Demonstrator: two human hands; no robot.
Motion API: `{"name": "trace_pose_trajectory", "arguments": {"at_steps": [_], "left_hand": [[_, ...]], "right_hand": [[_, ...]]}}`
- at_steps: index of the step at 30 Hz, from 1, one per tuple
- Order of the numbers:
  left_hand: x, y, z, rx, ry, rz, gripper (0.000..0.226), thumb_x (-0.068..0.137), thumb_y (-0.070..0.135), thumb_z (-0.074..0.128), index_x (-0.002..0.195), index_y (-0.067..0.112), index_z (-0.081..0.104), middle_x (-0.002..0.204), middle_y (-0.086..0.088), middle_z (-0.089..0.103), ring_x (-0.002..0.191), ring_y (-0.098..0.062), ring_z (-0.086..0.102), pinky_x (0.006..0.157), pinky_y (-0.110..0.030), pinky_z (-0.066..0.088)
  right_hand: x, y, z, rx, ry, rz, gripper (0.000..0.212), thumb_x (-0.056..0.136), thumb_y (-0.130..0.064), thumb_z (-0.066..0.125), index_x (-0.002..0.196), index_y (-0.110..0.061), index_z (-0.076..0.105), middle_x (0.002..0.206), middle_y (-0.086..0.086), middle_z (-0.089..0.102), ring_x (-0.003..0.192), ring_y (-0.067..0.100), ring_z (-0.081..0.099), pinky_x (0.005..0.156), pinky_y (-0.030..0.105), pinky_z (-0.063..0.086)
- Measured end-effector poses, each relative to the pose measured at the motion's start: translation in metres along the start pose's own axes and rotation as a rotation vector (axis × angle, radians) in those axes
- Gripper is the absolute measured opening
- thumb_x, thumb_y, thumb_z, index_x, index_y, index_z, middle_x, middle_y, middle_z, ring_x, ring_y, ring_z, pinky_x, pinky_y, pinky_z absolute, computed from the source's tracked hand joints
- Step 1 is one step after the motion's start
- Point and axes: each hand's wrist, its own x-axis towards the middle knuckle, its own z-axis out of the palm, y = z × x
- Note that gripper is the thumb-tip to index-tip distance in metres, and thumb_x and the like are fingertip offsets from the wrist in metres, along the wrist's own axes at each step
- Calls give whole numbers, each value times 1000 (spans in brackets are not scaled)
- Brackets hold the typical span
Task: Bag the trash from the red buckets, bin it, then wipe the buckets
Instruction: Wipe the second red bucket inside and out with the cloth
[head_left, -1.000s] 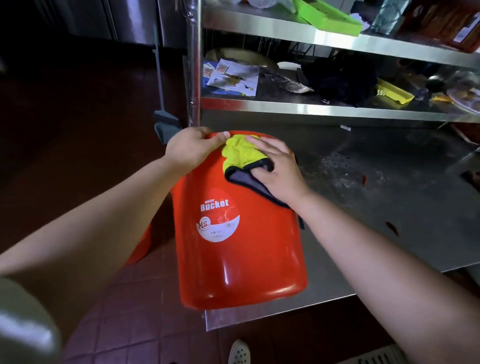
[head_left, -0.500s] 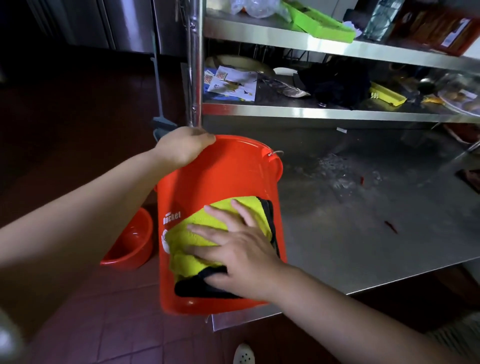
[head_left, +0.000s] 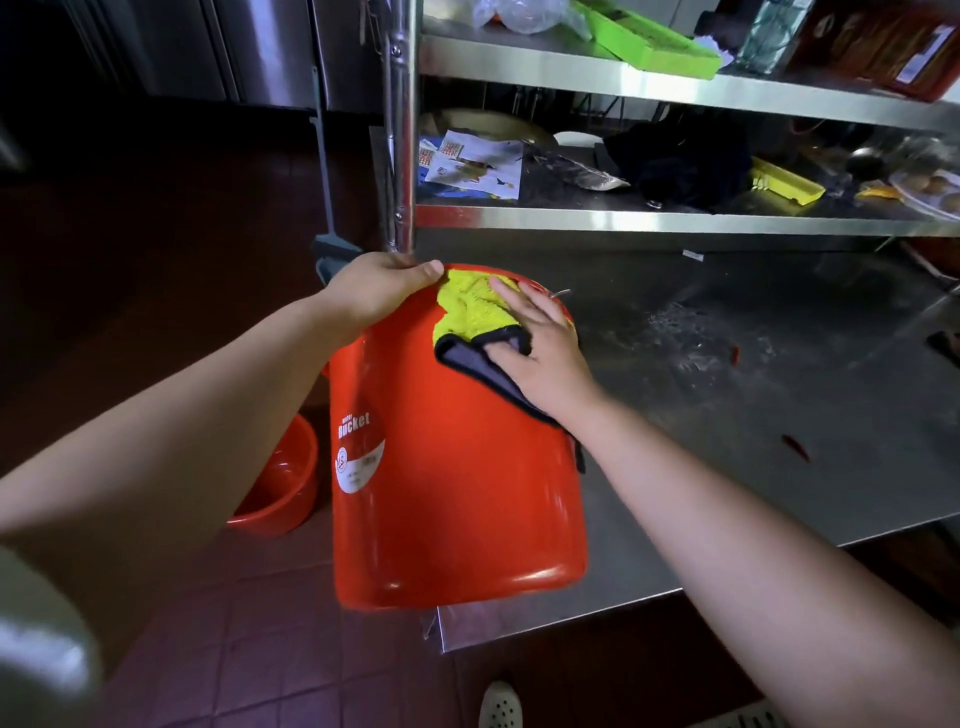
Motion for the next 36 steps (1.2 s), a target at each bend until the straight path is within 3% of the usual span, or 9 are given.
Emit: {"name": "trace_pose_trajectory", "arguments": {"at_steps": [3,8,12,15,20,24,28,32,36], "left_hand": [[-2,-4,-3,-27,26,1,48,63,69,61,90,32,71,105,5,70,101,-14,64,101,-41,46],[-8,-11,-8,-30,53,7,50,63,74,56,95,38,69,107,7,70,103,-15,63,102,-41,45],[-9,-12,-7,-54,58,22,57,68,72,55,107,34,67,110,7,69,107,-15,62,103,-40,44],[-8,-14,-8,-82,47,21,34,78,62,58,94,34,69,102,8,70,102,-15,64,101,-41,45],[-5,-21,-11,-108,73,27,22,87,50,58,83,32,69,95,5,71,95,-16,67,96,-40,50],[-5,-20,-13,-149,68,4,31,90,43,56,97,15,68,107,-15,68,101,-29,64,97,-49,48],[-10,-18,-15,-153,38,-17,30,88,41,61,103,15,66,104,-11,70,96,-24,67,91,-39,53],[-13,-18,-12,-116,74,-29,24,81,31,72,96,12,66,85,-6,69,65,-11,68,57,-20,55],[-17,-18,-10,-125,116,-47,25,80,31,73,95,13,65,80,-4,68,58,-8,65,49,-17,51]], "right_hand": [[-30,-12,4,17,9,-76,57,80,-30,65,134,-35,48,120,-59,19,130,-11,14,115,43,18],[-104,-17,6,-72,-130,-289,48,77,-33,60,125,-35,59,147,-15,37,144,19,17,113,54,17],[-140,-15,11,-80,-162,-424,52,75,-34,60,126,-35,58,148,-13,37,145,23,16,114,54,11],[-129,-12,10,-55,-183,-445,49,75,-35,59,124,-33,60,146,-12,40,144,22,20,114,53,12],[-73,-2,13,-1,-114,-371,47,74,-29,55,120,-29,63,142,-13,45,140,17,27,114,47,18],[-18,14,12,183,-2,-91,57,75,-20,57,131,-30,53,133,-29,40,136,10,33,111,37,30],[5,28,12,335,38,38,56,80,-8,60,132,-28,52,138,-3,43,123,10,46,89,7,38],[-13,20,10,222,23,-1,59,80,-20,62,137,-29,47,130,-32,37,136,4,28,110,38,33],[-67,-2,5,89,-16,-132,56,76,-28,63,129,-37,50,140,-18,41,141,12,24,113,48,24]]}}
